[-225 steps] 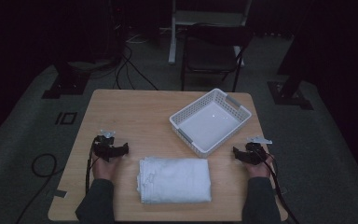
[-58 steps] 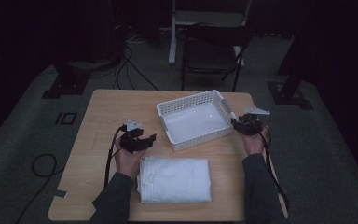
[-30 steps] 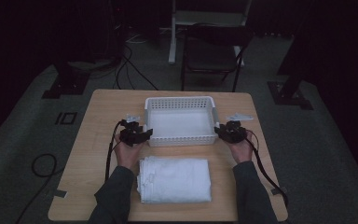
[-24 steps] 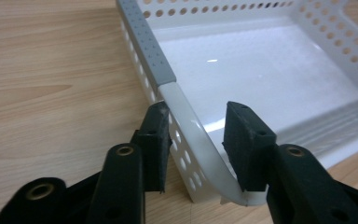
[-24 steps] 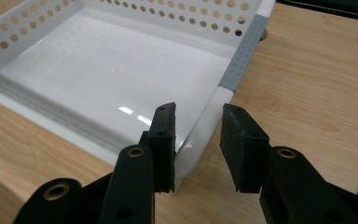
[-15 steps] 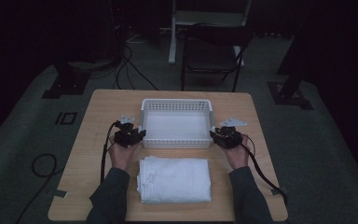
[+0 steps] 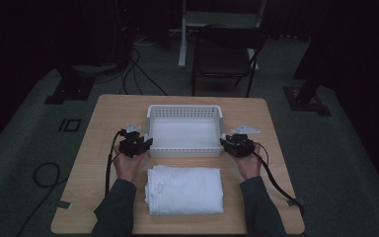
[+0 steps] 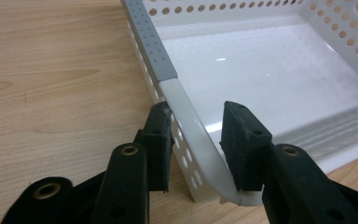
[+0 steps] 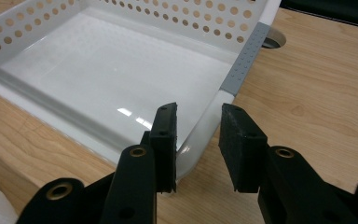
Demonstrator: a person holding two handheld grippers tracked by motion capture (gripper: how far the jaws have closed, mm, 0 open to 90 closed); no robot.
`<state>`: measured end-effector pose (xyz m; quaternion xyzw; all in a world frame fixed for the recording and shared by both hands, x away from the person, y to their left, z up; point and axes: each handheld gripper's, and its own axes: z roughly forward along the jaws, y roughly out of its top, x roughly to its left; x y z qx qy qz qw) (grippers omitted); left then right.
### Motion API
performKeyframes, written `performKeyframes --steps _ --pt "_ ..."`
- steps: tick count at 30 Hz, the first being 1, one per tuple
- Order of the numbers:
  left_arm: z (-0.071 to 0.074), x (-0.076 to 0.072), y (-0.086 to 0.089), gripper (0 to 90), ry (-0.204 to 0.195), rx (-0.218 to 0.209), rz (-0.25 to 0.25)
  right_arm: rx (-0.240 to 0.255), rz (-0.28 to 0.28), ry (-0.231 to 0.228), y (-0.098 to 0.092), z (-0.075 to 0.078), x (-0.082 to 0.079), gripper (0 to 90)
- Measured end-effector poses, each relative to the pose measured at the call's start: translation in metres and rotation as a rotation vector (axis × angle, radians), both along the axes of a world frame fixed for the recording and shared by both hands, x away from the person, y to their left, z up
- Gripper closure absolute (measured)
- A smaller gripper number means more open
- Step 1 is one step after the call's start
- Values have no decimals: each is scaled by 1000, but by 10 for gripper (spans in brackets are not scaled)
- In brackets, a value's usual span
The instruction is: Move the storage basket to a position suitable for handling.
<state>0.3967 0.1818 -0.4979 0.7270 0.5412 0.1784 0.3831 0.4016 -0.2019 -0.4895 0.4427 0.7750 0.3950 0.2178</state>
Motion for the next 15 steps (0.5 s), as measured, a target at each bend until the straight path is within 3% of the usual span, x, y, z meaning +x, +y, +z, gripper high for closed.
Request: performKeyframes --steps 8,12,15 --pt "0 -8 4 484 -34 1 22 3 0 0 1 1 -4 609" --pt "3 -26 12 442 -88 -16 42 -19 -50 -25 -2 8 -15 491" --pt "7 -37 16 417 -116 -20 56 5 -60 -45 -9 15 -25 446"
